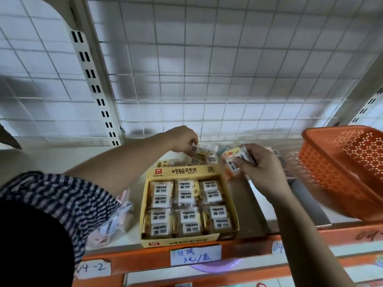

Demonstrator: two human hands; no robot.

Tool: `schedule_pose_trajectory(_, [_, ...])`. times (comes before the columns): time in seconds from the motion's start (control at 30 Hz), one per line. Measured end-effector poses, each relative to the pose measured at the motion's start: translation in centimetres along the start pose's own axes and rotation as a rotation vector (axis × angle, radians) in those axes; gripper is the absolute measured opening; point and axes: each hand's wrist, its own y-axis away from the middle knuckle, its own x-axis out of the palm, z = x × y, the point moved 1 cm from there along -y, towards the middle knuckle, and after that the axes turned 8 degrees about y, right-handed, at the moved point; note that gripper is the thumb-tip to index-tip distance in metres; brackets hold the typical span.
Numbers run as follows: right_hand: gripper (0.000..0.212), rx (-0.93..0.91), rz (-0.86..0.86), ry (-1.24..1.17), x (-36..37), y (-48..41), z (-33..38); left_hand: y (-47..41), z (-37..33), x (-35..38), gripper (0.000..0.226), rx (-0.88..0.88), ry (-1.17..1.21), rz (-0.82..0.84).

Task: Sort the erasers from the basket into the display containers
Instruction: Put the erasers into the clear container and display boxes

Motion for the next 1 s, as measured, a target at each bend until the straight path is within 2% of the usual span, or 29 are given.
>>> schedule_pose_trajectory(0.13, [0.012, 0.015, 0.028, -0.054, 0.3, 0.3, 1.0, -0.6, 0.2, 0.6, 0.046, -0.07, -0.065, -0.01])
schedule_pose_trajectory(0.23, [0.035, 0.014, 0.066, -0.146, 0.6, 0.4, 1.5, -0.1, 0.6, 0.3, 0.044, -0.088, -0.048, -0.016])
schedule_pose_trajectory(0.33, [0.014, 0.014, 0.117, -0.225, 0.7, 0.5, 2.4, 1.4, 1.2, -0.5, 0.028, -0.076, 0.014, -0.088])
schedule_pose_trajectory(0.5, [0.027, 0.049, 0.214, -0.355, 2.3, 0.7, 4.6, 5.8, 0.7, -2.8, 0.02, -0.044, 0.07, -0.267])
schedule_pose_trajectory(0.63, [0.028, -0.035, 0.349, -0.135, 4.5, 0.9, 6.8, 11.1, 0.1, -4.6, 0.029, -0.062, 0.234, -0.424])
schedule_pose_trajectory(0.83, [0.025, -0.181, 0.589, 0.22, 8.7, -0.1, 9.9, 18.2, 0.5, -3.8, 0.027, -0.186, 0.52, -0.668])
schedule_pose_trajectory(1.0, [0.024, -0.227, 0.652, 0.429, 10.5, -0.5, 10.8, 20.5, 0.8, -1.7, 0.025, -0.254, 0.644, -0.734])
